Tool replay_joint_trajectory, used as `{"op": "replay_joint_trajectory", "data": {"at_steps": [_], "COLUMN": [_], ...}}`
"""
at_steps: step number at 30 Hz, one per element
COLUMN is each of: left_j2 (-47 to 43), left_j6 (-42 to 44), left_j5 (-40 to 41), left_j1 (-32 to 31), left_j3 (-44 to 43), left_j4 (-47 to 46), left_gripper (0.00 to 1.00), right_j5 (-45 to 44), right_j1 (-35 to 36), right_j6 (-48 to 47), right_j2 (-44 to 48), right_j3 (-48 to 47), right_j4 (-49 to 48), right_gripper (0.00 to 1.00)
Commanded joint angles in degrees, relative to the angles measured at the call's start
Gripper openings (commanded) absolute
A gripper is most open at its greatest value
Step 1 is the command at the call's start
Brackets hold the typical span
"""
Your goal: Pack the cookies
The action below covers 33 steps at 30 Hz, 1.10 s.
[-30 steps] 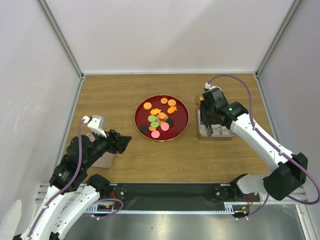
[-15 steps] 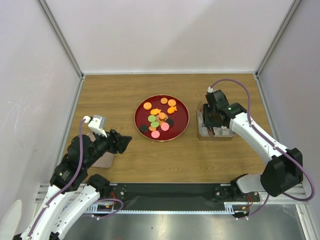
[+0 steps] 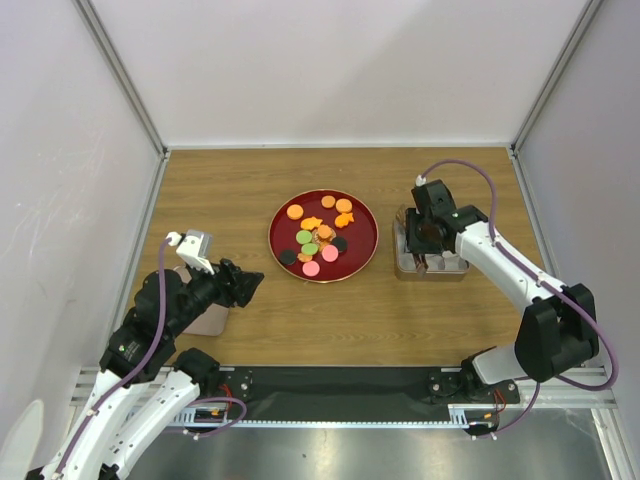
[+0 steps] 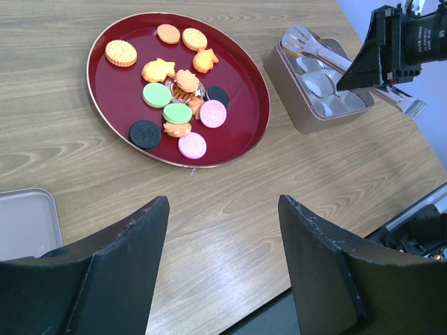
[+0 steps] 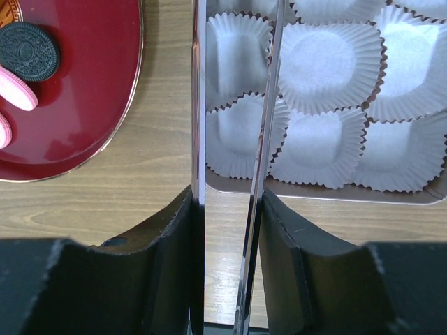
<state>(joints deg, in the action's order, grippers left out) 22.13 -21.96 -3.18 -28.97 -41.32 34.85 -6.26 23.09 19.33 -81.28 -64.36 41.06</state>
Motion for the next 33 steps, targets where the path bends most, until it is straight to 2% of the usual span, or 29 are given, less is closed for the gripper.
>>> {"op": "replay_joint_trajectory", "data": {"at_steps": [1,33], "left_j2": [0.1,-0.1], "left_j6": [0.9,0.9], "left_j5": [0.3,0.3], "left_j1": [-0.3,-0.3], "left_j3": [0.1,0.1], "left_j4": [-1.7,-1.7], "left_gripper": [0.70,0.70], "right_j5": [0.5,0.0], "right_j1": [-0.4,-0.7], "right_j6": [-0.6,0.0], "right_j2": [-0.1,1.9], "right_j3": [0.4,2.0], "right_j4": [-3.0,-2.7], "right_gripper": [0.24,0.40]}}
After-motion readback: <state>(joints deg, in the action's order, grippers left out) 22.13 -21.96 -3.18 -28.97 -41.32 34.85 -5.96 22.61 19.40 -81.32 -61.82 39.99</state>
